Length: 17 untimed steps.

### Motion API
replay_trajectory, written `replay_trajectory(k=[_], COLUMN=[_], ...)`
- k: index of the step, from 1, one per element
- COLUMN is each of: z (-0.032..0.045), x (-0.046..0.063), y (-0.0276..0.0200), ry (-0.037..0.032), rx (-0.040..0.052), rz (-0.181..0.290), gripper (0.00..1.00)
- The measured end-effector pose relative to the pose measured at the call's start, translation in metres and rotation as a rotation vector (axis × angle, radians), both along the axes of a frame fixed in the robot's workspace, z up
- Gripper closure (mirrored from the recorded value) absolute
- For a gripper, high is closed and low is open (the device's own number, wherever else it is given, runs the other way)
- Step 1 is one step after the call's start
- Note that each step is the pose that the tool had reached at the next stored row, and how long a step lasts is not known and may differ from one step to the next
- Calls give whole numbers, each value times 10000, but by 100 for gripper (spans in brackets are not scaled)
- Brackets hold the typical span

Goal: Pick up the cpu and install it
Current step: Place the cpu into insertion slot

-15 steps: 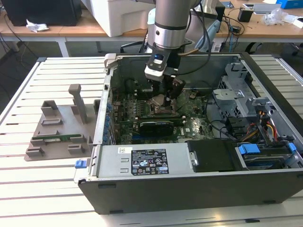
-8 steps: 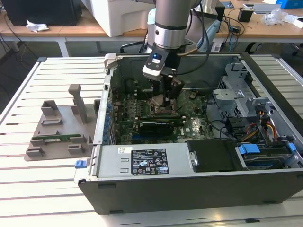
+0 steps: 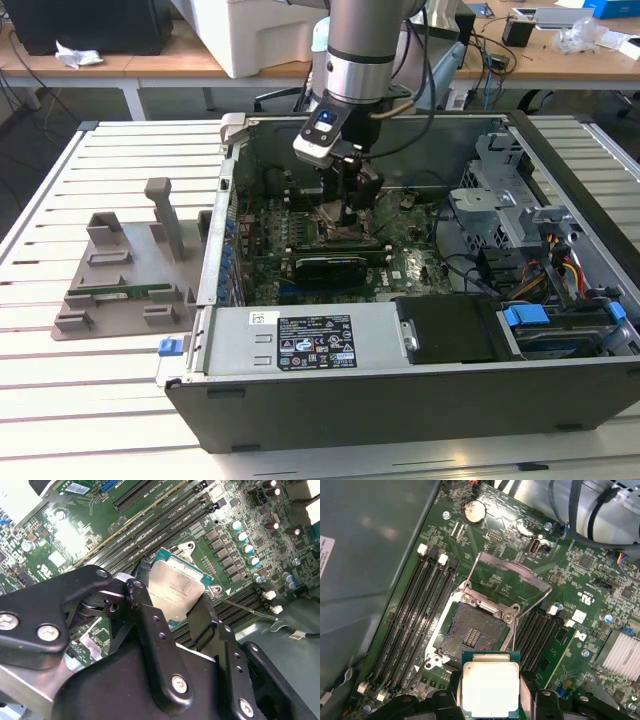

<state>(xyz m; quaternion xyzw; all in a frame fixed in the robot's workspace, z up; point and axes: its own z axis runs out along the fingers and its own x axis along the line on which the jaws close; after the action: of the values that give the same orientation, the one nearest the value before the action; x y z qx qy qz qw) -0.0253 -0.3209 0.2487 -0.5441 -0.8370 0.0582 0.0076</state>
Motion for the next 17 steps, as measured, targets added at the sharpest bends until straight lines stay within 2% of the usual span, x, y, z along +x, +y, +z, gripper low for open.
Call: replay_trajectory(k=[9,11,17], z=[0,0,0], x=[0,0,0], y=[0,0,0], ry=[1,1,2], rx=[-54,-65,-80], rz=[-1054,-1441,-1992], gripper=[45,45,45])
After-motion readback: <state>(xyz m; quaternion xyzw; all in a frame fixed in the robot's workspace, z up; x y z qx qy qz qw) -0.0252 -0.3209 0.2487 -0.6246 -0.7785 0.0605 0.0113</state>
